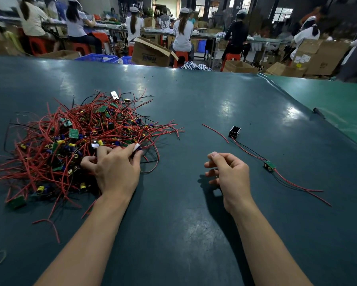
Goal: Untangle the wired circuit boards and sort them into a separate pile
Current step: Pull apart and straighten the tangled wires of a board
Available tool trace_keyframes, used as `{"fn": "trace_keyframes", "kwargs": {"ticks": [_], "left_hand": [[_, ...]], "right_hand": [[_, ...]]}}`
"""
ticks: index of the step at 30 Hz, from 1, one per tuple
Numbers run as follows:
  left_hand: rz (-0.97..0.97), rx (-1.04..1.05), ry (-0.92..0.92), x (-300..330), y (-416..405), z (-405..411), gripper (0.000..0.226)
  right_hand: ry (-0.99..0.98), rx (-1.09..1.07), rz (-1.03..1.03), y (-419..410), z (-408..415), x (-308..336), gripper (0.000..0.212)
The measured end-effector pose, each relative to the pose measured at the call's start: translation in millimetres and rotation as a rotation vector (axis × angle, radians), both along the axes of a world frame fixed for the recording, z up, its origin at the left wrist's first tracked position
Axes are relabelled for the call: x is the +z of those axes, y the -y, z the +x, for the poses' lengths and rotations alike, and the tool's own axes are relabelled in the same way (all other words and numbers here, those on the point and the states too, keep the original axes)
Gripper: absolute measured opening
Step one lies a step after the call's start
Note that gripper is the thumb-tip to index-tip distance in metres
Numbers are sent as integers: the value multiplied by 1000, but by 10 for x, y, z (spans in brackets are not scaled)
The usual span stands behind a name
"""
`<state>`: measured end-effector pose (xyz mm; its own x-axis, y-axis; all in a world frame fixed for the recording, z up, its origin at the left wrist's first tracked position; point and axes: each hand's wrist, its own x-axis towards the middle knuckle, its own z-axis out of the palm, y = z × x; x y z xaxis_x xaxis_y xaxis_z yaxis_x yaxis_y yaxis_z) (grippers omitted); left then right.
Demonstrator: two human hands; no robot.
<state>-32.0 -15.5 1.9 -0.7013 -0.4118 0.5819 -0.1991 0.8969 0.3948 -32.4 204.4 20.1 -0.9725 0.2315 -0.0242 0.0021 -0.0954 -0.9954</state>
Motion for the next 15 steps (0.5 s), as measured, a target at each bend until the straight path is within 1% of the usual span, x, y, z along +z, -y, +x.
{"fn": "trace_keyframes", "kwargs": {"ticks": [2,4,5,6,7,9,10,12,14,15], "left_hand": [[-45,-11,-168,3,-8,30,23],[-101,-57,-387,28,-29,55,19],[-138,-96,-497,47,-61,73,16],[-174,-152,-588,66,-109,93,13],[-207,-229,-648,79,-170,117,11],[-276,-430,-669,80,-299,173,14],[-312,-521,-656,72,-346,195,15],[-378,-608,-636,67,-390,212,15],[-412,-607,-632,72,-396,199,14],[-419,-606,-633,68,-396,190,14]], "right_hand": [[3,16,6,-1,9,6,15],[0,73,-5,-2,23,23,12],[-3,148,-29,2,35,34,10],[-4,267,-66,9,56,46,9],[-4,413,-109,18,73,52,14],[-13,649,-214,34,97,60,29],[-29,692,-279,44,99,66,32],[-64,639,-363,56,80,55,27],[-93,535,-336,58,62,41,16],[-101,505,-304,52,53,25,14]]}}
